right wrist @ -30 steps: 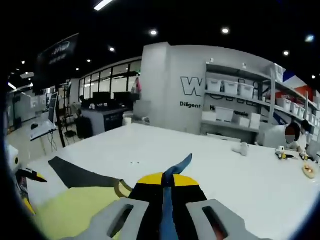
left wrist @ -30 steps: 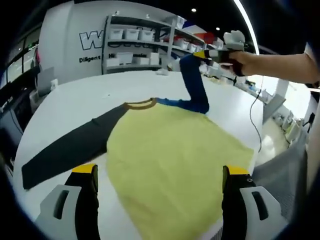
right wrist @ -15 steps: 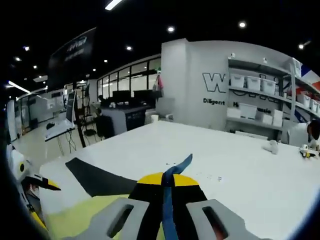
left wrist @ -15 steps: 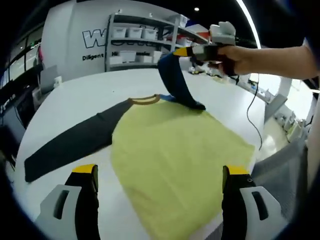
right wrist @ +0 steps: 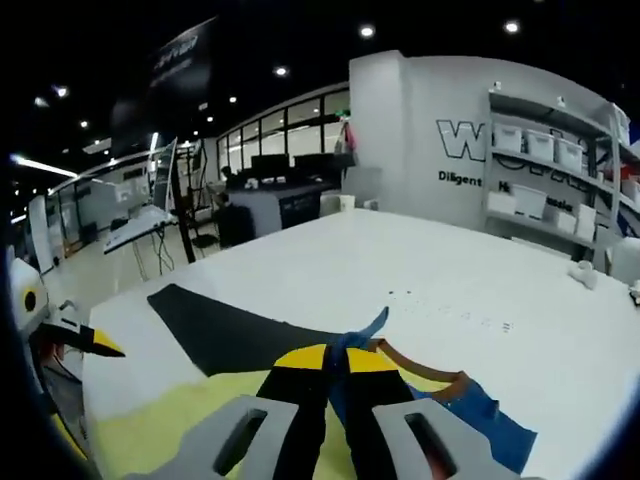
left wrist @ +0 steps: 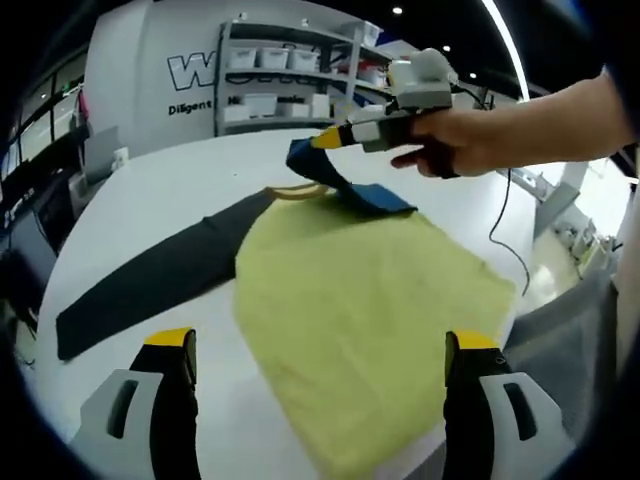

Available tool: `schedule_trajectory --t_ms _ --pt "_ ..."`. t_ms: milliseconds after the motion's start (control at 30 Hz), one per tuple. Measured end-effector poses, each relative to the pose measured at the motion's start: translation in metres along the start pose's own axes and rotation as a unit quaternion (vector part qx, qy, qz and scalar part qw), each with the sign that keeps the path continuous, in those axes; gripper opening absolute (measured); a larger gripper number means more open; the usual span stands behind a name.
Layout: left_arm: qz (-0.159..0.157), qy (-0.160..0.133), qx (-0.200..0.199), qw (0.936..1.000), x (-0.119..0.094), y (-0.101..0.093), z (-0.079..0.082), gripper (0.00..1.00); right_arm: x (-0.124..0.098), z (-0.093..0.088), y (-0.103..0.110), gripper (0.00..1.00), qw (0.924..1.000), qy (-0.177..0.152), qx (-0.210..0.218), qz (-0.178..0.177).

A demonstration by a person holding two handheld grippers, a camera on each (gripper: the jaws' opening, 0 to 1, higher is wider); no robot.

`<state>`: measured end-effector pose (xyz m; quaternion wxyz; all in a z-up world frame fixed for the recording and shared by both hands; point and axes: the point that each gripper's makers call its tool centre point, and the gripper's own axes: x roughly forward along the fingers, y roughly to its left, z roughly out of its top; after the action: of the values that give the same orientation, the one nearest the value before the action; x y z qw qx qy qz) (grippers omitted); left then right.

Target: Fold the garment on the visible template until the final outline fits inside the template.

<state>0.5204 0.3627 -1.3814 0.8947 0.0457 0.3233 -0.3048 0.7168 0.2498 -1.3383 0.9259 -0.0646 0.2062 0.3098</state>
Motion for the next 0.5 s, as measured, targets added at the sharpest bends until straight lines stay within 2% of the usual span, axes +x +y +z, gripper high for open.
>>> schedule_trajectory --t_ms 500 --pt "0.008 0.01 -0.01 0.9999 -0.002 0.006 -0.011 0.99 0.024 -0.047 0.054 0.0 0.996 0.058 -0.043 0.053"
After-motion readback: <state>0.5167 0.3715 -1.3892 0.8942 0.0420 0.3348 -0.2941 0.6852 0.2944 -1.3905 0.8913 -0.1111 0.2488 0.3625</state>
